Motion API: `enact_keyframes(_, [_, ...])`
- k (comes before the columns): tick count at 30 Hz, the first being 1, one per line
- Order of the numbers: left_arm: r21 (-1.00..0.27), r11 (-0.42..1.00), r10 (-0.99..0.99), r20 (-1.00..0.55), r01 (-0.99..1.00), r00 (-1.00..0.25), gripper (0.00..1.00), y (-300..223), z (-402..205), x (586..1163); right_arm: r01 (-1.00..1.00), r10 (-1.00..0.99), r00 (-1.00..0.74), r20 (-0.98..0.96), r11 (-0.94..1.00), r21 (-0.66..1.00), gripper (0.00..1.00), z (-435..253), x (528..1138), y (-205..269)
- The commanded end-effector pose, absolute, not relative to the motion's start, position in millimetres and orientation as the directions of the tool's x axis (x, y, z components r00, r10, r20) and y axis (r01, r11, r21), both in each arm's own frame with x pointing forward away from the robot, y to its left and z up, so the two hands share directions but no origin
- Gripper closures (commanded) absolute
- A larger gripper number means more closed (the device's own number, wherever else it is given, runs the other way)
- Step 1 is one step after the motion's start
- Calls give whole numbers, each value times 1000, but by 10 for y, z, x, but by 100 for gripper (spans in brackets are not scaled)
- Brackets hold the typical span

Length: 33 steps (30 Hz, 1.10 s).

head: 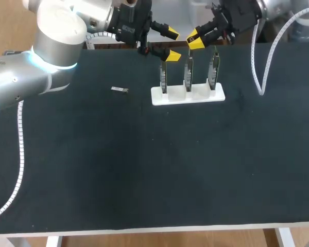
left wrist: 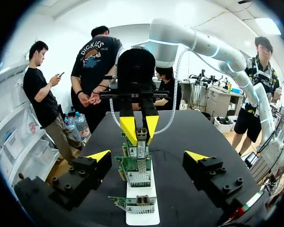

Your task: Pick up the optical module with the left hand, and insert it into the network port with the right hand.

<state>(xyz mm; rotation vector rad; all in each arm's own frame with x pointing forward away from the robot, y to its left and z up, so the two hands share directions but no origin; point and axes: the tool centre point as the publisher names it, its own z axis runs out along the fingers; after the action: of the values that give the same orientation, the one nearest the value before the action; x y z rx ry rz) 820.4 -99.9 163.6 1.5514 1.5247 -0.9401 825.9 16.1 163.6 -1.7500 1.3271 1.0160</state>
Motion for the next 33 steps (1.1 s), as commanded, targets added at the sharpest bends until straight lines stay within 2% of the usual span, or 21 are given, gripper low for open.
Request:
enact_keyframes(1, [17, -10, 449, -893, 1000, 20, 0, -1007, 1640, 8226, -966, -415, 160, -896, -253, -55, 100, 1598, 8315, 147])
enact_keyframes(27, [17, -10, 449, -893, 1000, 20, 0, -1007, 1640, 8226, -966, -401, 152, -903, -252, -50, 100, 1535, 8298, 181])
enact_keyframes(28, [17, -10, 449, -893, 1000, 20, 0, -1007, 1640, 8226, -966, -401, 152, -903, -252, -50, 95, 1535, 8298, 181])
enact_keyframes(29, [17, -10, 449, -893, 1000, 20, 0, -1007, 1640, 8226, -966, -401, 152, -903, -252, -50, 80, 1535, 8298, 181])
enact_keyframes(30, [17, -10, 449, -893, 1000, 20, 0, -1007, 1640, 8226, -966, -401, 152, -903, -252, -50, 71, 1535, 8298, 181])
enact_keyframes(33, [17, -10, 449, -893, 1000, 20, 0, -1007, 1640, 8226, -966, -401, 152, -903, -252, -50, 57, 1535, 8298, 181])
